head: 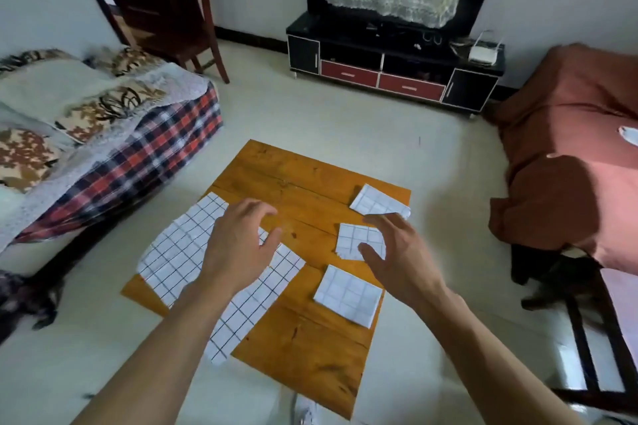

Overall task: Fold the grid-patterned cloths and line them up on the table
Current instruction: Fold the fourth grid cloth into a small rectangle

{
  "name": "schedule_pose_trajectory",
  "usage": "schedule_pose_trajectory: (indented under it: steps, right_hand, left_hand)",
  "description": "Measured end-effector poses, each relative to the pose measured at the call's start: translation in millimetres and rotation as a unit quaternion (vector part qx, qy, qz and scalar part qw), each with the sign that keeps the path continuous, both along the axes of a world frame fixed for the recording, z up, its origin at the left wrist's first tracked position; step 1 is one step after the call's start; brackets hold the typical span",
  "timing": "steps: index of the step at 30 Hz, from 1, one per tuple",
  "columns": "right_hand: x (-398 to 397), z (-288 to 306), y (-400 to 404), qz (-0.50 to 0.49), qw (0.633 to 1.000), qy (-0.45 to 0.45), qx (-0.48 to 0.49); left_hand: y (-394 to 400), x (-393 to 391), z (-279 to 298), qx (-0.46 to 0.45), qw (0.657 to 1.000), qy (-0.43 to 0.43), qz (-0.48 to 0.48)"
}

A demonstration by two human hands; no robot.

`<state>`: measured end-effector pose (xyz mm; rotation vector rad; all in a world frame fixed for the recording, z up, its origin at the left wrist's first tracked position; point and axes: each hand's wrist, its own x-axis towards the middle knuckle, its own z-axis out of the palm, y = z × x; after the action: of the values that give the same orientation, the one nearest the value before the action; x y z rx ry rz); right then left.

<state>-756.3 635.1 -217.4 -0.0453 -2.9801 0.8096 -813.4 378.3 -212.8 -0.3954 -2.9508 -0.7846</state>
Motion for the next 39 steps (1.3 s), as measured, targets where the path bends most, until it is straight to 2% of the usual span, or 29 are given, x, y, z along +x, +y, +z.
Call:
schedule_pose_trajectory:
  steps: [6,10,15,24,30,34,39]
  right_hand:
    - [41.5,37.4,-33.9,0.06,0.998,-0.005,0.002]
    - [58.6,48.2,-70.2,0.101,0.995,-0.006,-0.006]
    - [59.5,59.7,-127.3,0.144,0.989,0.003,0.027]
    - [62.9,62.3,-273.1,0.146,0.989,-0.005,0.03]
    - [77.4,54.3,-348.4,0.146,0.988,-0.022,0.037]
    - [79.0,47.5,-358.9,0.109,0.993,-0.036,0.028]
    - [46.8,30.0,-350.6,0.071,0.995,-0.055,0.036]
  left_hand:
    - [-53.9,70.9,52.0,-0.051,0.996,0.0,0.075]
    - [-96.8,107.7,68.4,-0.039,0.991,0.011,0.125]
    - [-156.6,138.9,68.9,-0.005,0.987,0.02,0.162]
    - [-309.1,181.5,51.7,-0.041,0.988,0.025,0.144]
    - [-381.7,174.3,46.7,0.025,0.99,-0.006,0.139]
    - [-399.3,147.0,45.3,0.015,0.994,0.006,0.111]
    - [-399.3,97.3,34.9,0.021,0.997,-0.024,0.077]
